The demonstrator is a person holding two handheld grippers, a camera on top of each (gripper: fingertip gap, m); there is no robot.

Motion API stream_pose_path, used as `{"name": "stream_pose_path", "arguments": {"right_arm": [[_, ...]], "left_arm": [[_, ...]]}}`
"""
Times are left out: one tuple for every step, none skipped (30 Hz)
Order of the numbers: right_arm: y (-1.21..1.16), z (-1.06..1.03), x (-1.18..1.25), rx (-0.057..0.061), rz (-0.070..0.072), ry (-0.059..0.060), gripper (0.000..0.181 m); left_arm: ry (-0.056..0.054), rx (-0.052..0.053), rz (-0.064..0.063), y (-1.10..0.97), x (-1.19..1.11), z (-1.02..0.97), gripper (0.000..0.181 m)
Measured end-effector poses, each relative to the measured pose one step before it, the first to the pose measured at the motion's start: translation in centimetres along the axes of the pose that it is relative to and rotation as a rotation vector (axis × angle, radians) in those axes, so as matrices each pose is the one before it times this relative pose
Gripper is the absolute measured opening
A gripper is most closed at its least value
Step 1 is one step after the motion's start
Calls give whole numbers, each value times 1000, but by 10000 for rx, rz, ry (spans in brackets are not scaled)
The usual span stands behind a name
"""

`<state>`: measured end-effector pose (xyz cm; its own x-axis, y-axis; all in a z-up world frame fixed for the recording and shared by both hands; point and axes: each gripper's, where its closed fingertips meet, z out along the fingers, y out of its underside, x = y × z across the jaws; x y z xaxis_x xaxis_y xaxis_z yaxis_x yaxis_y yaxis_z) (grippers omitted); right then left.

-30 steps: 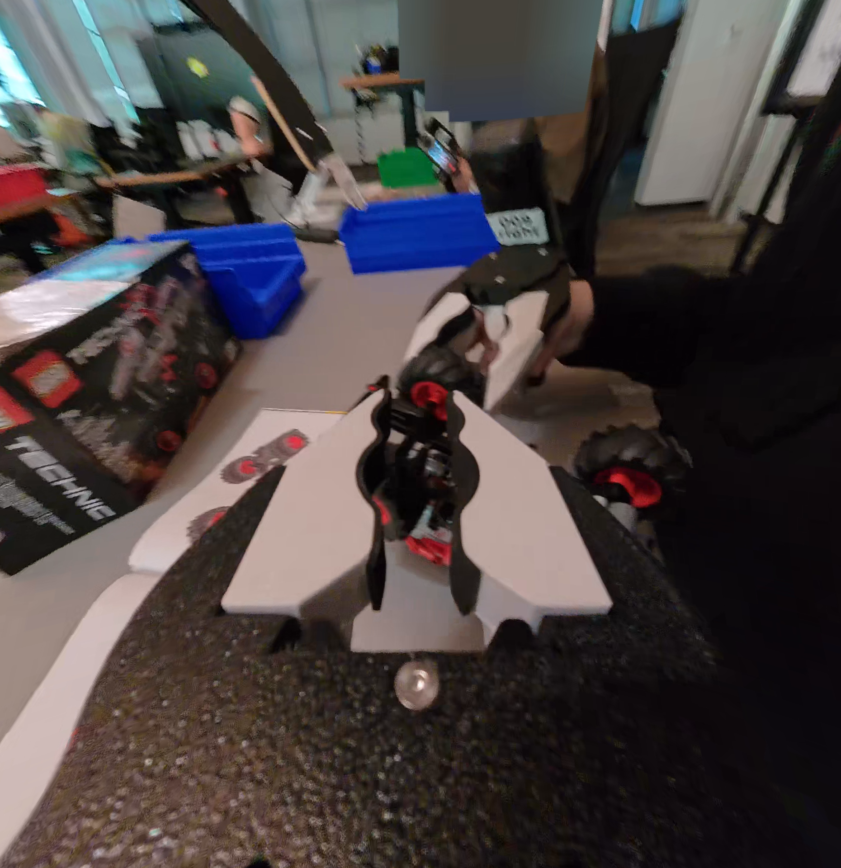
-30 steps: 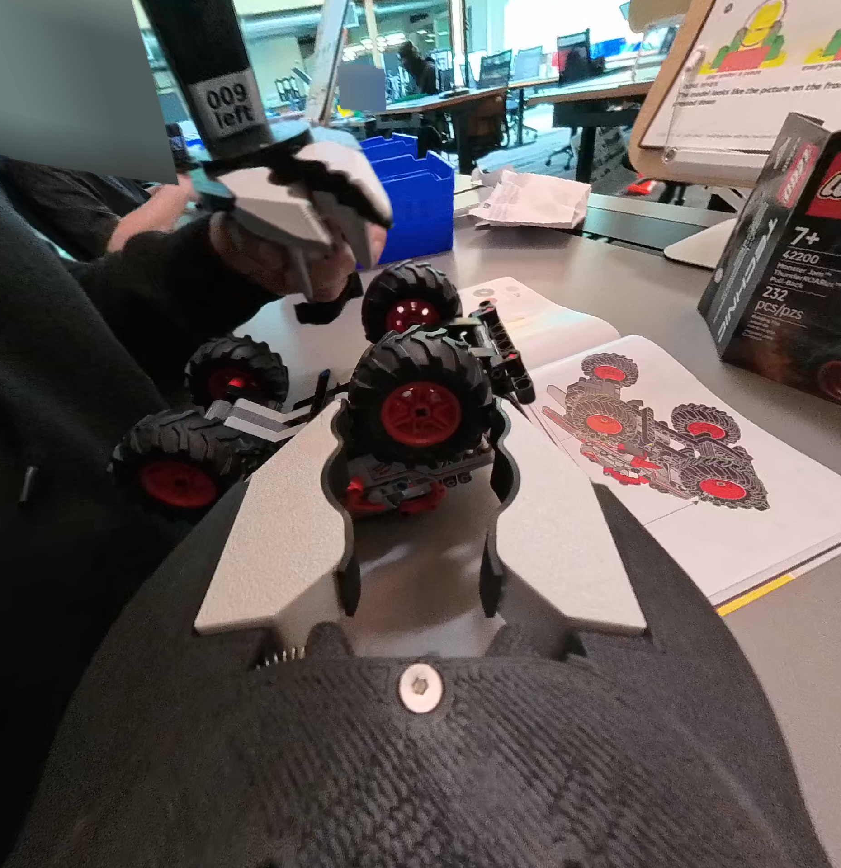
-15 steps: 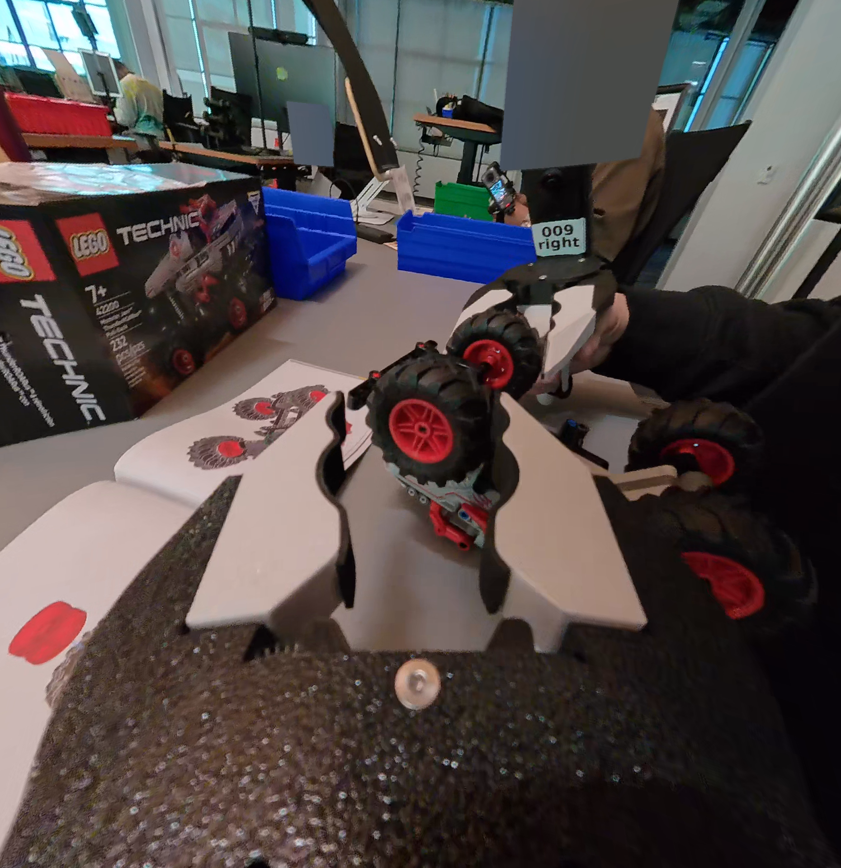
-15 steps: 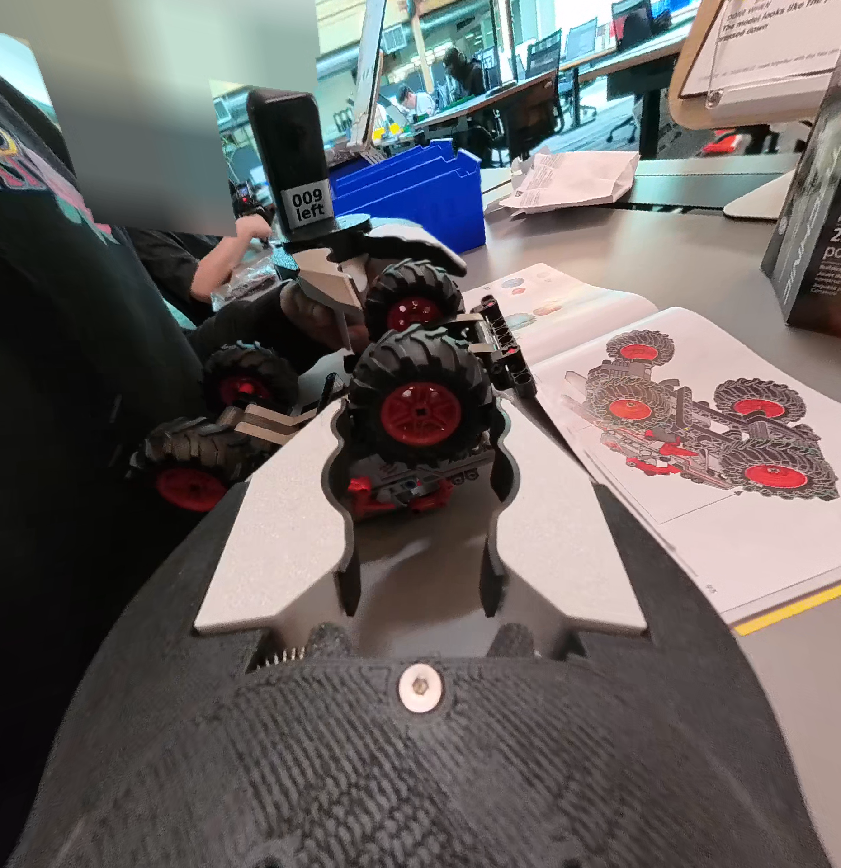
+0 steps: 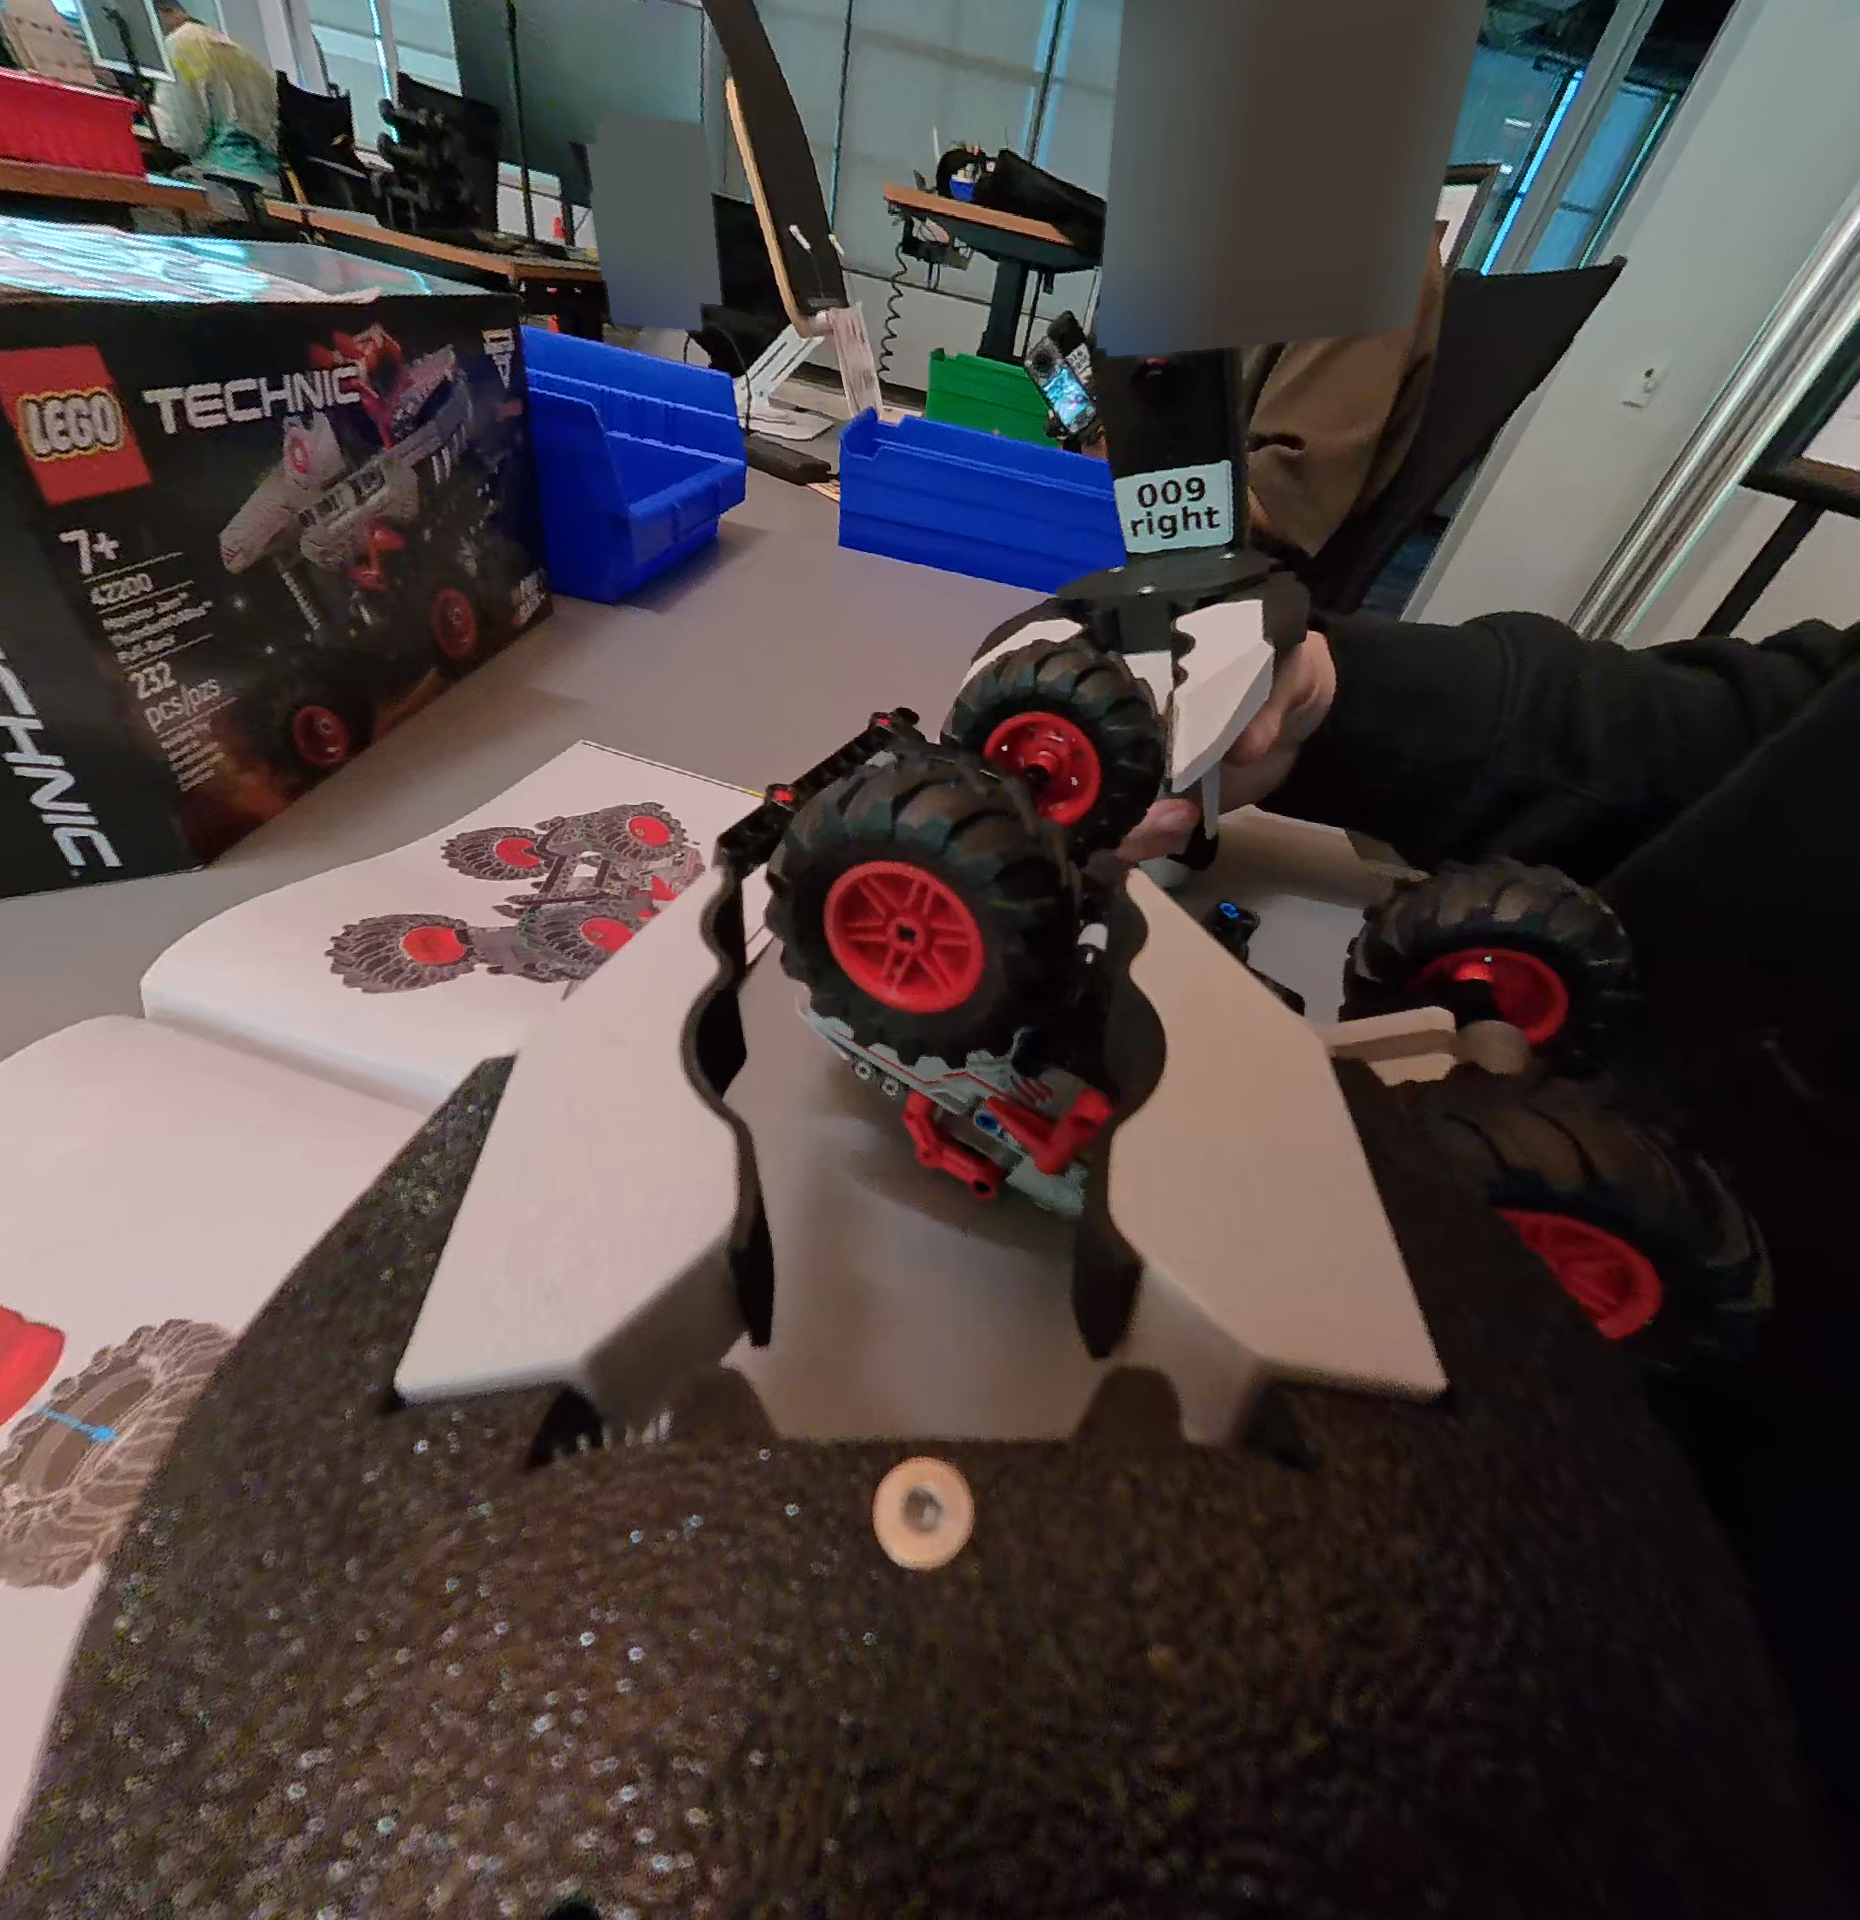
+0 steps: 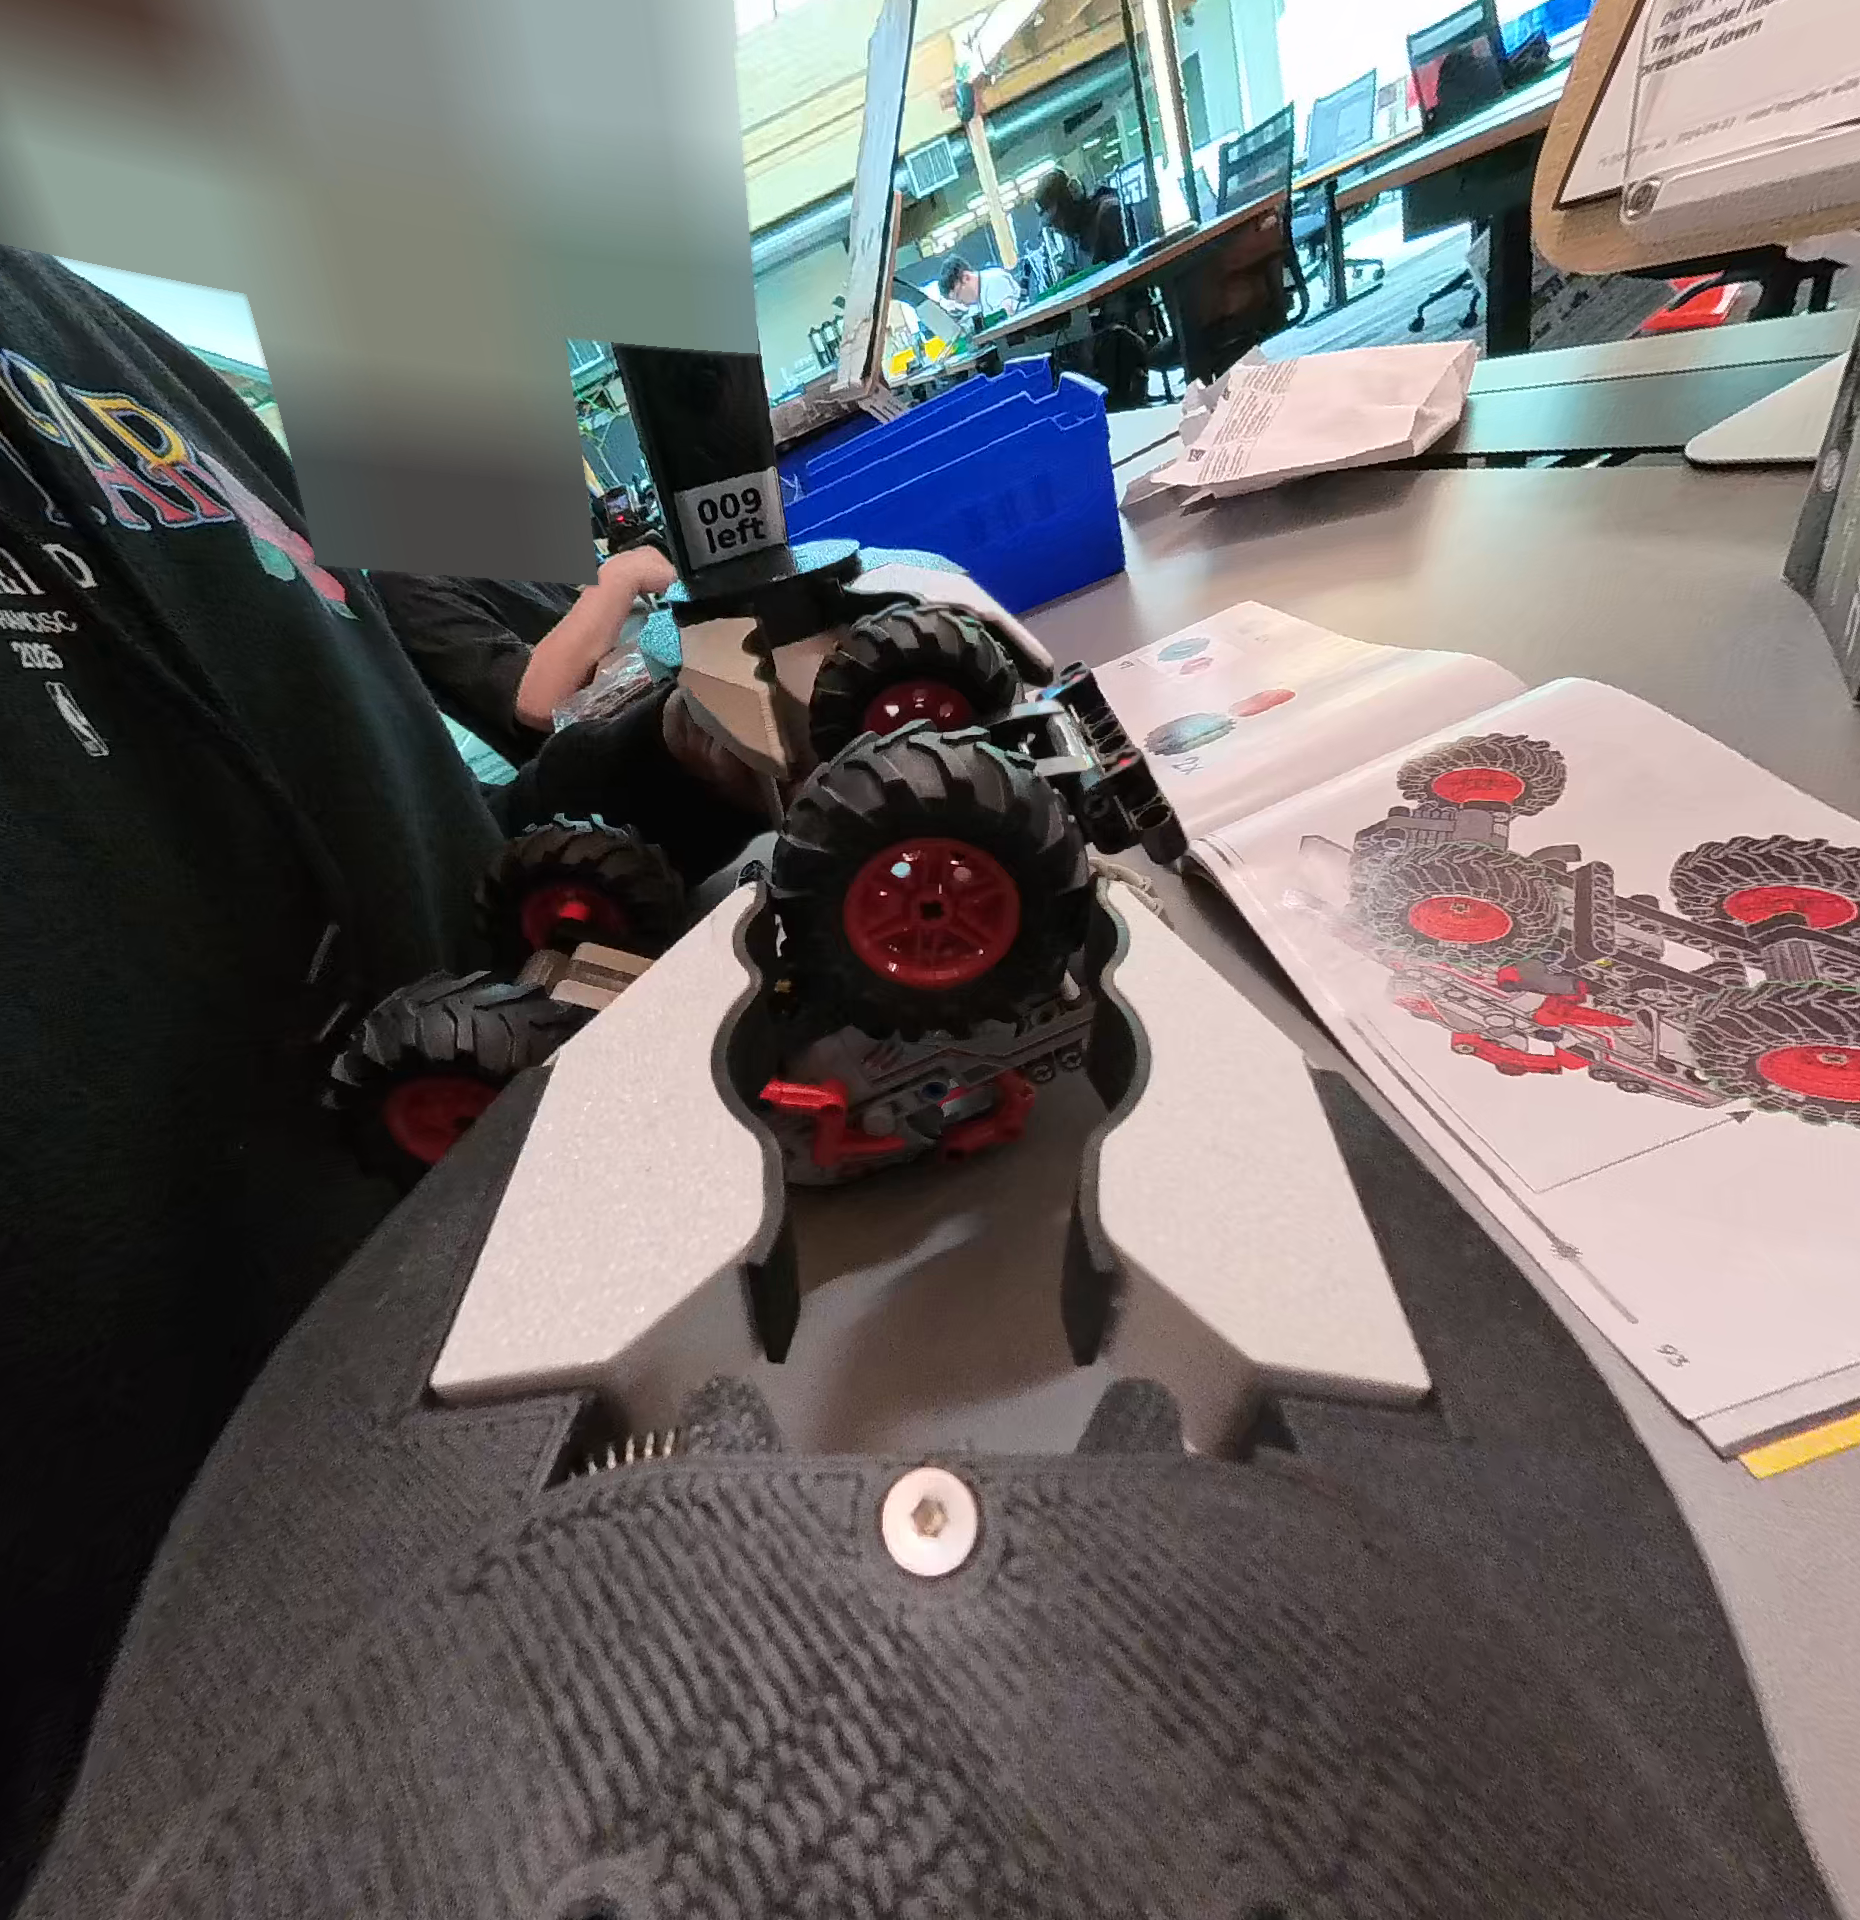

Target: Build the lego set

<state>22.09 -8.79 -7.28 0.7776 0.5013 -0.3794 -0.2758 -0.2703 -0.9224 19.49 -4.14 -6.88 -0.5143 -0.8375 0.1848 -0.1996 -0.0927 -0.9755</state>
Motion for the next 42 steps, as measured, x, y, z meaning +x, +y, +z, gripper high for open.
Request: {"name": "stream_pose_path", "arguments": {"right_arm": [[27,7,-37,-17,14,-12,58],[-12,1,-36,6,7,-10,58],[-4,-15,-63,4,-9,-13,58],[1,-5,-65,5,-2,-17,58],[-11,3,-54,9,-3,-1,58],[2,20,-15,8,11,20,58],[-18,16,-5,11,22,4,58],[-3,22,-54,0,21,-30,58],[6,17,-40,-10,21,-29,58],[43,-17,51,-36,42,28,58],[9,-19,35,-11,87,2,58],[-7,-10,-3,8,64,-19,58],[7,-10,-1,21,22,-5,58],[8,-17,-10,9,42,-8,58],[6,-12,-1,4,76,-14,58],[3,-10,28,-3,68,2,58],[-1,-1,15,-2,70,-10,58],[-1,5,4,-5,84,-14,58],[-14,17,22,-2,97,-7,58],[2,31,-32,6,115,-41,58],[-15,-1,-32,14,113,-39,58],[0,0,-16,14,85,-19,58],[-4,-3,-3,11,72,-13,58],[2,-10,2,4,102,-12,58],[4,7,9,-5,160,-17,58],[-4,16,6,-13,209,-28,58],[-20,20,-17,-14,194,-39,59],[2,28,6,-24,169,-7,59],[-46,66,16,1,193,15,59],[-82,80,-74,29,278,-49,59],[-25,99,-158,-18,338,-135,60],[-5,106,-245,-23,311,-188,60],[48,105,-215,-41,255,-168,60],[54,89,-86,-49,212,-78,62],[-35,68,-51,14,135,-30,62],[10,36,-32,7,63,-16,62],[-16,21,-17,14,66,-16,62],[-17,9,-13,28,46,-32,62],[-36,20,15,53,54,-26,62],[-19,7,19,50,82,-50,62],[-14,0,-8,41,49,-81,62],[-5,0,-8,37,13,-66,62]], "left_arm": [[66,25,10,1,150,77,66],[23,42,34,-25,95,56,64],[-52,53,64,-25,-28,20,63],[-47,48,80,-10,-56,-21,60],[11,47,50,-14,7,-35,58],[18,53,-2,-23,0,-5,58],[-28,75,-30,-50,-62,37,58],[-66,91,-35,-52,-102,67,61],[-26,66,-24,-21,-6,67,65],[22,24,1,37,38,46,66],[4,-9,1,61,6,38,66],[-11,2,-16,21,-30,37,66],[-13,25,-12,-36,-18,12,66],[-24,7,7,-8,-18,29,65],[-35,-5,36,3,-31,22,65],[-30,-8,57,1,-5,26,65],[-26,-18,54,24,0,20,65],[-38,-9,54,11,-24,20,65],[1,29,75,-46,38,-10,63],[25,45,75,-66,73,-22,60],[3,21,41,-29,25,-27,60],[18,8,13,-7,31,-20,60],[16,5,-2,-6,20,-10,60],[5,1,7,-11,12,5,60],[-4,0,33,-5,9,-2,60],[-10,0,48,-3,-1,-19,60],[-7,4,43,-10,2,-8,60],[-9,0,40,-14,-2,-25,60],[-12,-6,61,-13,6,-15,60],[5,3,100,-31,54,-14,60],[24,13,136,-59,111,-22,60],[39,17,155,-76,151,-12,60],[37,14,153,-74,162,-17,60],[4,-4,139,-54,100,-8,60],[-6,-10,110,-29,57,-29,60],[9,-5,92,-28,59,-32,60],[1,-6,102,-18,31,-37,60],[-11,-1,96,-36,36,-24,60],[-13,-2,84,-27,36,-16,60],[-10,-5,78,-23,31,-15,60],[7,5,61,-27,35,-14,59],[23,20,52,-39,64,-3,60]]}}
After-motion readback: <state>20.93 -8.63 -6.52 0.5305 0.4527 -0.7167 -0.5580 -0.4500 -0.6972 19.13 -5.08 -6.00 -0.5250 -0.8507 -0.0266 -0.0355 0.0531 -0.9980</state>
